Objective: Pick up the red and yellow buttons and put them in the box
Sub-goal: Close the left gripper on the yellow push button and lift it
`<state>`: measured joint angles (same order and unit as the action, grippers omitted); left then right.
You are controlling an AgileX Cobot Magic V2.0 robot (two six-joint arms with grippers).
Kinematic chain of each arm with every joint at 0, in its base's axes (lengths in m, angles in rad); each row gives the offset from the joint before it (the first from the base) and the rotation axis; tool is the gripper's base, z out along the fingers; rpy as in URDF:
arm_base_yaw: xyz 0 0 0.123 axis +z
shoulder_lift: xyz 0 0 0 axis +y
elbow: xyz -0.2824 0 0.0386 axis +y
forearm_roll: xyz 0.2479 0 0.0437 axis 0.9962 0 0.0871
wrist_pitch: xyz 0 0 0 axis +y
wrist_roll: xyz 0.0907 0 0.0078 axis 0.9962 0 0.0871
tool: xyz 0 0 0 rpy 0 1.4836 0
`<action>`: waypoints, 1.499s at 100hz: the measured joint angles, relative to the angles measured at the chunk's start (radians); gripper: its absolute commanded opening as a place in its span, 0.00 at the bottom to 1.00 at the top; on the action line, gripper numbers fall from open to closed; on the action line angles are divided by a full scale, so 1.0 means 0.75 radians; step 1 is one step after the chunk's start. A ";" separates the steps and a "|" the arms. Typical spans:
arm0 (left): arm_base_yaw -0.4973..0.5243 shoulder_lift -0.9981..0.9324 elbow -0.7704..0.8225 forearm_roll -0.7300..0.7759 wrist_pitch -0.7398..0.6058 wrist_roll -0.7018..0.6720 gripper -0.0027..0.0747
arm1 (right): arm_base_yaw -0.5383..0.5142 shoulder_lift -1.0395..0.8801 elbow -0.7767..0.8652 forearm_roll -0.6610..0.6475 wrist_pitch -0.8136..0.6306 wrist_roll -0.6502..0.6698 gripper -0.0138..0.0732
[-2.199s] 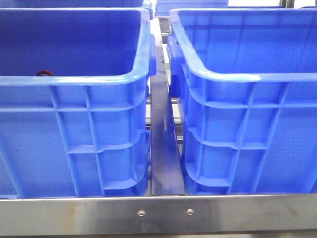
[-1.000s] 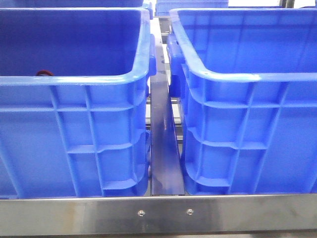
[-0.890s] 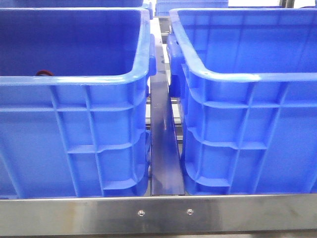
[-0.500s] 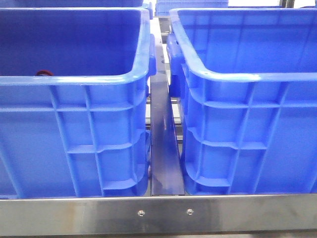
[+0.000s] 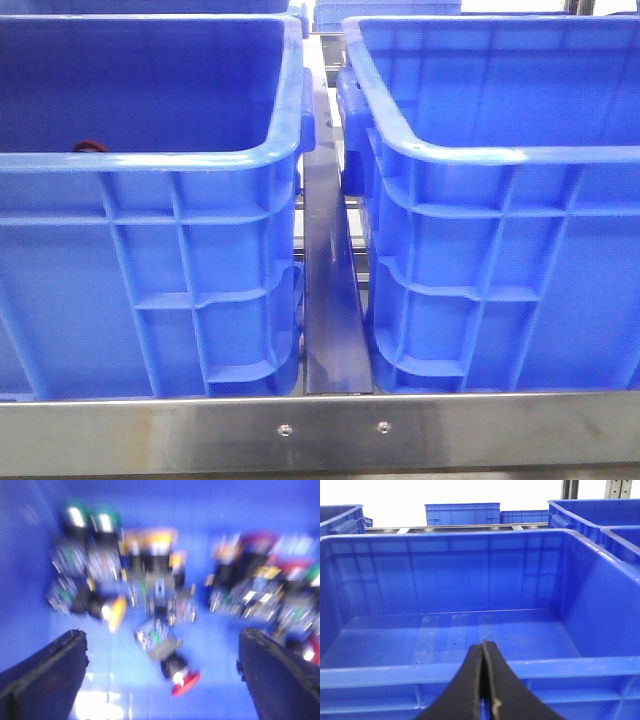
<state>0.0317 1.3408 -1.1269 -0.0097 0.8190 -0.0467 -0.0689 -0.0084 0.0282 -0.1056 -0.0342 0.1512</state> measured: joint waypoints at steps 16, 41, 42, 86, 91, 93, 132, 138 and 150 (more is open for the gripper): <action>0.000 0.202 -0.133 -0.002 0.127 0.000 0.79 | 0.000 0.000 0.000 0.000 0.000 0.000 0.04; 0.000 0.428 -0.256 -0.002 0.156 0.000 0.79 | 0.000 0.000 0.000 0.000 0.000 0.000 0.04; 0.000 0.440 -0.261 -0.002 0.156 0.000 0.79 | 0.000 0.000 0.000 0.000 0.000 0.000 0.04; 0.000 0.605 -0.330 -0.010 0.092 0.000 0.66 | 0.000 0.000 0.000 0.000 0.000 0.000 0.04; 0.000 0.607 -0.330 -0.010 0.090 0.000 0.57 | 0.000 0.000 0.000 0.000 0.000 0.000 0.04; 0.000 0.609 -0.330 -0.010 0.090 0.000 0.53 | 0.000 0.000 0.000 0.000 0.000 0.000 0.04; 0.000 0.615 -0.330 -0.010 0.075 0.000 0.15 | 0.000 0.000 0.000 0.000 0.000 0.000 0.04; 0.000 0.609 -0.330 -0.013 0.075 0.000 0.15 | 0.000 0.000 0.000 0.000 0.000 0.000 0.04; 0.000 0.561 -0.325 -0.028 0.072 0.000 0.15 | 0.000 0.000 0.000 0.000 0.000 0.000 0.04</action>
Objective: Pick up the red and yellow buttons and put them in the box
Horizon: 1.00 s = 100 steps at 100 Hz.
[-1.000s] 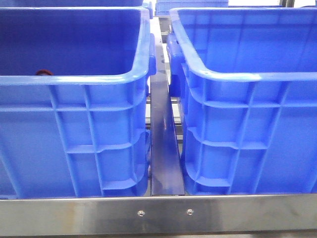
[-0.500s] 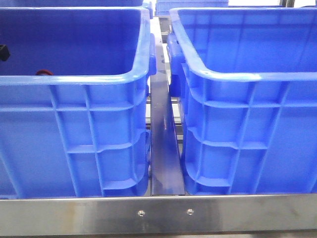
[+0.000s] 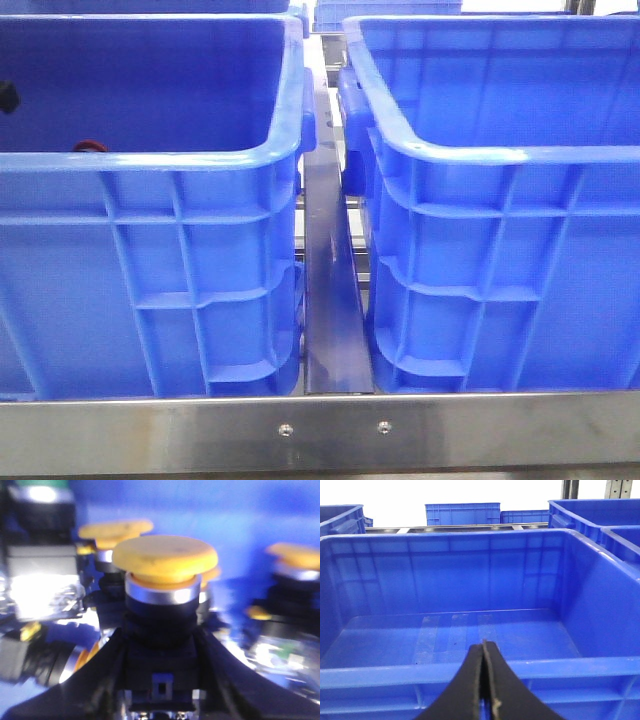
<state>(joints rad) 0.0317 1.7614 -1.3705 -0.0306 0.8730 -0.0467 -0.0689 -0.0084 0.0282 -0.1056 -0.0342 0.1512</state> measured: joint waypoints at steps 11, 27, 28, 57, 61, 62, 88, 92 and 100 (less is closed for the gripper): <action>0.000 -0.086 0.021 -0.022 -0.010 0.000 0.15 | 0.000 0.000 0.000 0.000 0.000 0.000 0.04; -0.035 -0.225 0.080 -0.031 -0.023 0.037 0.15 | 0.000 0.000 0.000 0.000 0.000 0.000 0.04; -0.041 -0.231 0.084 -0.036 -0.023 0.041 0.15 | 0.000 0.000 0.000 0.000 0.000 0.000 0.04; -0.229 -0.355 0.100 -0.337 -0.027 0.342 0.15 | 0.000 0.000 0.000 0.000 0.000 0.000 0.04; -0.261 -0.358 0.100 -0.410 -0.027 0.398 0.15 | 0.000 0.000 0.000 0.000 0.000 0.000 0.04; -0.267 -0.358 0.100 -0.422 -0.027 0.421 0.15 | 0.000 0.000 0.000 0.000 0.000 0.000 0.04; -0.490 -0.358 0.101 -0.806 -0.033 0.792 0.15 | 0.000 0.000 0.000 0.000 0.000 0.000 0.04; -0.527 -0.358 0.101 -0.840 -0.035 0.836 0.15 | 0.000 0.000 0.000 0.000 0.000 0.000 0.04; -0.595 -0.358 0.101 -0.870 -0.035 0.894 0.15 | 0.000 0.000 0.000 0.000 0.000 0.000 0.04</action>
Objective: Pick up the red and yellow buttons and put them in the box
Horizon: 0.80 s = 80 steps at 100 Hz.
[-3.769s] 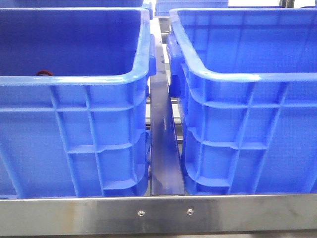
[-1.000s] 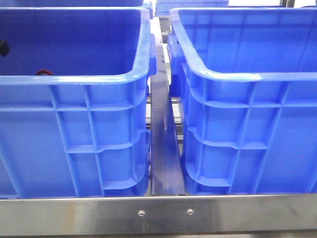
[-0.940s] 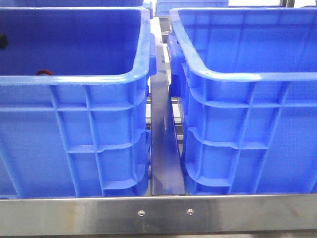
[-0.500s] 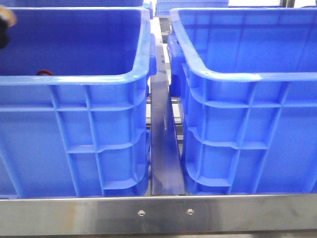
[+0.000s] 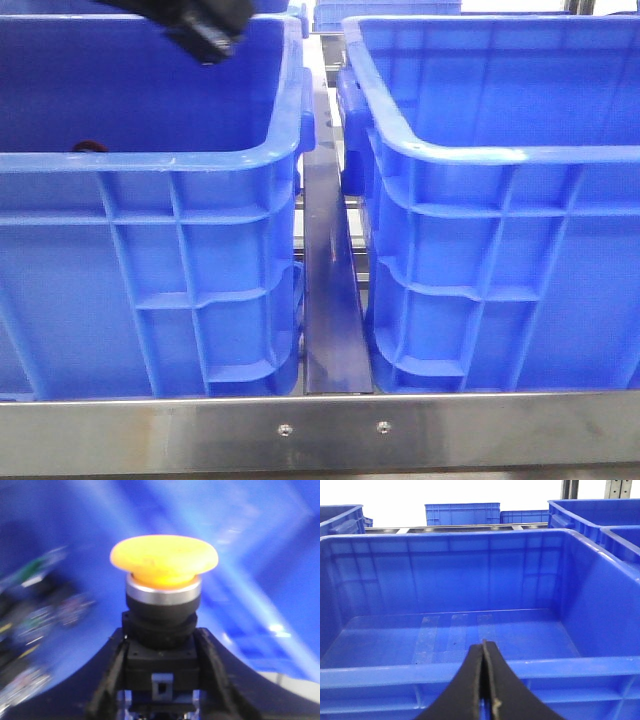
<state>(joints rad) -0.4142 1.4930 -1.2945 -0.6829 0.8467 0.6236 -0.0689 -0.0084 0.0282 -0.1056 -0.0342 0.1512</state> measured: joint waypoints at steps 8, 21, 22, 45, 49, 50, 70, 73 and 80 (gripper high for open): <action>-0.052 0.000 0.000 -0.010 0.003 0.027 0.15 | 0.000 0.000 0.000 0.000 0.000 0.000 0.04; -0.110 0.000 0.000 -0.010 0.005 0.037 0.15 | 0.000 0.000 0.000 0.000 0.000 0.000 0.04; -0.110 0.000 0.000 -0.010 0.005 0.037 0.15 | 0.000 0.000 0.000 0.000 0.000 0.000 0.04; -0.125 0.000 0.000 -0.012 0.008 0.039 0.15 | 0.000 0.000 0.000 0.000 0.000 0.000 0.04; -0.125 0.000 0.000 -0.012 0.008 0.039 0.15 | 0.000 0.000 0.000 0.000 0.000 0.000 0.04; -0.125 0.000 0.000 -0.012 0.008 0.039 0.15 | 0.000 0.000 0.000 0.000 0.000 0.000 0.04; -0.125 0.000 0.000 -0.012 0.005 0.039 0.15 | 0.000 0.000 0.000 0.000 0.000 0.000 0.04; -0.125 0.000 0.000 -0.012 0.005 0.039 0.15 | 0.000 0.000 0.000 0.000 0.000 0.000 0.04; -0.125 0.000 0.000 -0.012 0.005 0.039 0.15 | 0.000 0.000 0.000 0.000 0.000 0.000 0.04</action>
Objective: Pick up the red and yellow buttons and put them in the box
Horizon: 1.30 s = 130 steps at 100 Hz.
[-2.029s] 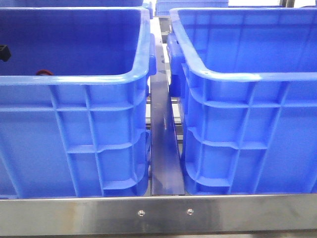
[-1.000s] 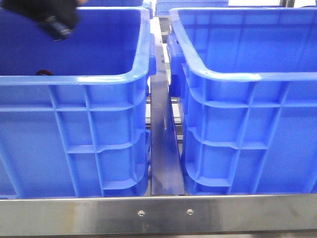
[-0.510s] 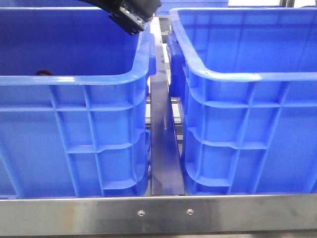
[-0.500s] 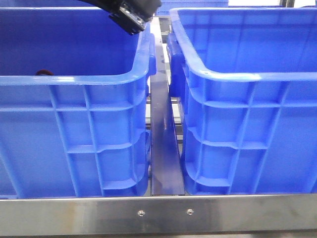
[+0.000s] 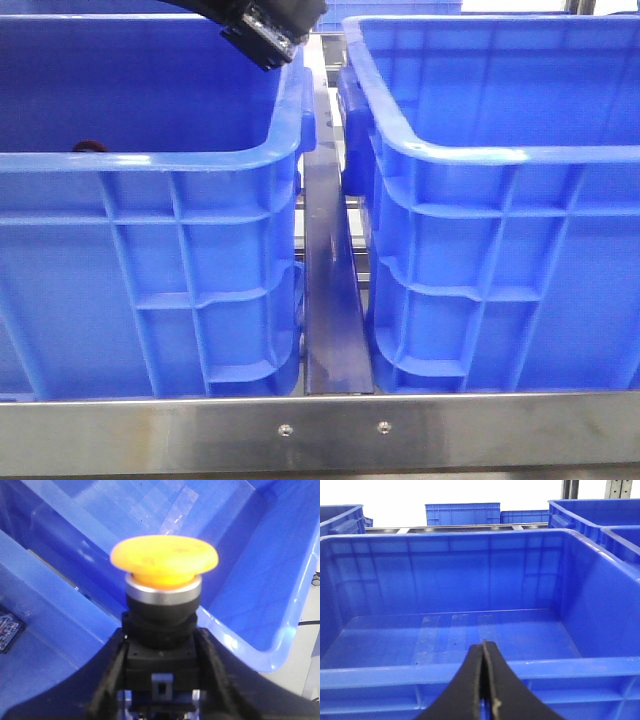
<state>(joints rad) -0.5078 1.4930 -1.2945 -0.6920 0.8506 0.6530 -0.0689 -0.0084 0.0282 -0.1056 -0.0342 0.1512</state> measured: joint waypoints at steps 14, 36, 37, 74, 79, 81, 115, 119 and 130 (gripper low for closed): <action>0.000 0.000 0.000 0.000 0.000 0.000 0.15 | 0.000 0.000 0.000 0.000 0.000 0.000 0.04; 0.000 0.000 0.000 0.000 -0.002 0.000 0.15 | 0.000 0.000 -0.115 0.000 0.249 0.000 0.04; 0.000 0.000 0.000 0.000 -0.002 0.000 0.15 | 0.000 0.000 -0.133 0.000 0.263 0.000 0.04; 0.000 0.000 0.000 0.000 -0.002 0.000 0.15 | 0.000 0.264 -0.580 0.000 0.749 0.000 0.04; 0.000 0.000 0.000 0.000 -0.002 0.000 0.15 | 0.000 0.319 -0.634 0.002 0.777 0.000 0.04; 0.000 0.000 0.000 0.000 -0.002 0.000 0.15 | 0.000 0.344 -0.658 0.002 0.787 0.000 0.04; 0.000 0.000 0.000 0.000 -0.002 0.000 0.15 | 0.000 0.806 -0.972 0.013 1.001 0.000 0.18; 0.000 0.000 0.000 0.000 -0.002 0.000 0.15 | 0.000 0.855 -0.999 0.018 1.008 0.000 0.27; 0.000 0.000 0.000 0.000 -0.002 0.000 0.15 | 0.000 0.962 -1.058 0.020 1.033 0.000 0.58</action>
<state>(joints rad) -0.5078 1.4930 -1.2945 -0.6920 0.8489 0.6530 -0.0689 0.7130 -0.7650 -0.0903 0.7408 0.1512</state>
